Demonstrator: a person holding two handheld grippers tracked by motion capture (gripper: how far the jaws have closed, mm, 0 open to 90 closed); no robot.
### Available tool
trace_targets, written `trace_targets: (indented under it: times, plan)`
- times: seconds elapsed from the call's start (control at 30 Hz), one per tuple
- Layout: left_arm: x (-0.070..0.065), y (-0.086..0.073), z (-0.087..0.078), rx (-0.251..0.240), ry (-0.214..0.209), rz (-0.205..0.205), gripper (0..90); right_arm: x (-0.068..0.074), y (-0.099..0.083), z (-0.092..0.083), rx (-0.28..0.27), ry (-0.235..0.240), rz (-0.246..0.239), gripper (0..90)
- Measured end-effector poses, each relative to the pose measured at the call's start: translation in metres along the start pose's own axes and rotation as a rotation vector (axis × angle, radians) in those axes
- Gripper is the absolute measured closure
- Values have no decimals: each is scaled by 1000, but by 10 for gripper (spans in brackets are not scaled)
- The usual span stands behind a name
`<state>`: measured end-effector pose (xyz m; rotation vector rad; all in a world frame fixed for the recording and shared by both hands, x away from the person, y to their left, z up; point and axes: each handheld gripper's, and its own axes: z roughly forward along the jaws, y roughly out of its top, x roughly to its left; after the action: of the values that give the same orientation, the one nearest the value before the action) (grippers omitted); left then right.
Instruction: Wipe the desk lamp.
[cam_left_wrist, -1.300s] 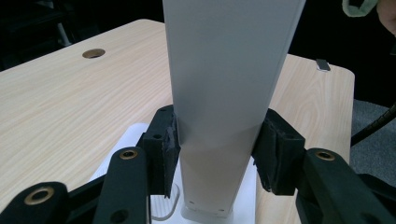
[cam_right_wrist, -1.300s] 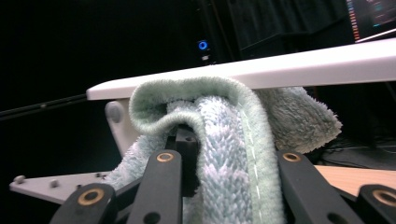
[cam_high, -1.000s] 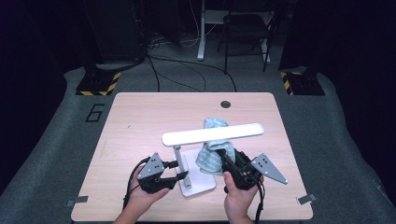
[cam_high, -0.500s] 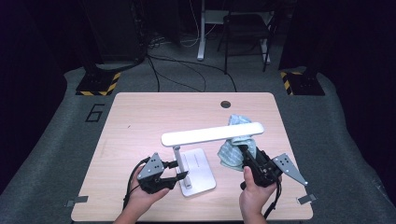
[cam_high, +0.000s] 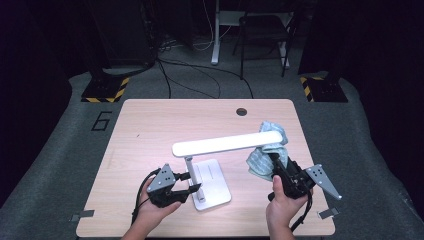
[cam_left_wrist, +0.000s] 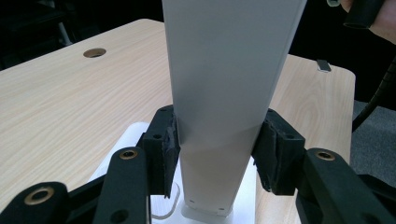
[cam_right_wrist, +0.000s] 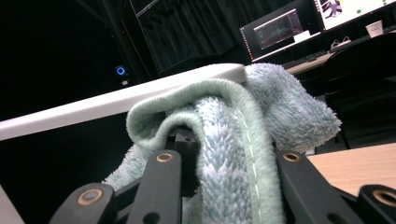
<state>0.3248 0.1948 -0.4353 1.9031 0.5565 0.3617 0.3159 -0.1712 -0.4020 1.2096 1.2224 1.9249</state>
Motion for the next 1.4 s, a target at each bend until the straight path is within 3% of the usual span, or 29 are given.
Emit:
trace_targets:
  times: [0.23, 0.47, 0.83, 1.17, 1.3, 1.4]
  plan:
    - [1, 0, -1, 6, -11, -9, 531, -2, 0, 0, -4, -9, 0, 723]
    - [1, 0, -1, 7, -3, -10, 531, 15, -1, 4, 19, 29, -38, 723]
    - [0, 1, 2, 1, 11, -8, 531, 63, -14, 22, 84, 171, -108, 722]
    - [-2, 1, 4, -2, 14, -5, 531, 109, -24, 35, 140, 326, -136, 721]
    - [-3, 1, 5, 4, 11, -5, 531, 104, -22, 36, 144, 334, -105, 721]
    - [-2, 2, 4, 10, 6, -5, 531, 95, -19, 34, 140, 312, -113, 720]
